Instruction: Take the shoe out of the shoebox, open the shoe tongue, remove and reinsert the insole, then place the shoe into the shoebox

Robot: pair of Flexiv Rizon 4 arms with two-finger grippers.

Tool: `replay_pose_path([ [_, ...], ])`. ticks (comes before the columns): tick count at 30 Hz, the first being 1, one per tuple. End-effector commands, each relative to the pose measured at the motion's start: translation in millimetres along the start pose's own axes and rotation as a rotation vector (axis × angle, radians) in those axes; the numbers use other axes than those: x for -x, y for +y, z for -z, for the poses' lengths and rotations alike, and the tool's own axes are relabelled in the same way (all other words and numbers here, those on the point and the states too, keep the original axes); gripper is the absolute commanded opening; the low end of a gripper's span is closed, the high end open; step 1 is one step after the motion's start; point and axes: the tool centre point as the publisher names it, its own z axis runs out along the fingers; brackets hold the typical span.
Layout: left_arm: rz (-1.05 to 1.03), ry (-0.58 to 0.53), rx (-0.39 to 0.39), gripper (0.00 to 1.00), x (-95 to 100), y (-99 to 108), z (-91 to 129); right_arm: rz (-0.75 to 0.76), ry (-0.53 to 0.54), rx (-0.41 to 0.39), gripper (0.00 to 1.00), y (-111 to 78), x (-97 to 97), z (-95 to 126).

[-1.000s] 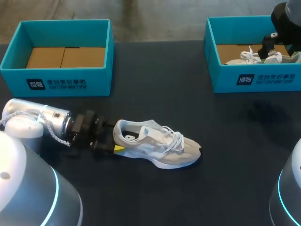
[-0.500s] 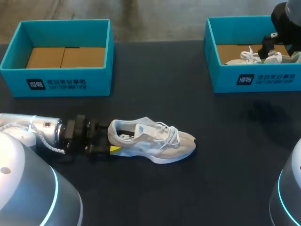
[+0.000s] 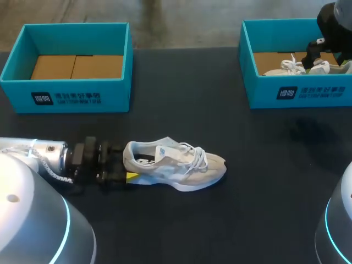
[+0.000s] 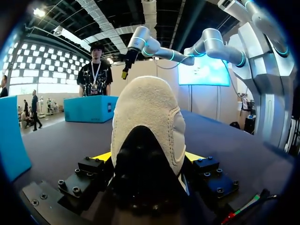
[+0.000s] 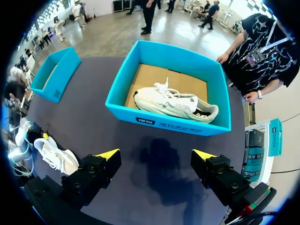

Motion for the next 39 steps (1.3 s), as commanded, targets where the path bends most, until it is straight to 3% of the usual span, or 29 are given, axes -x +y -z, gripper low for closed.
replay_pose_path([
  [1, 0.008, 0.005, 0.023, 0.0, -0.1, -3, -2, 0.001, 0.002, 0.001, 1.0, -0.3, 0.6, -1],
  [12, 0.029, 0.007, 0.068, 0.0, 3.7, 10, -6, 0.001, 0.002, 0.001, 1.0, -0.3, 0.6, -1],
  [39, 0.026, 0.0, 0.085, 0.0, 4.0, 10, -5, 0.001, 0.002, 0.001, 1.0, -0.3, 0.6, -1],
])
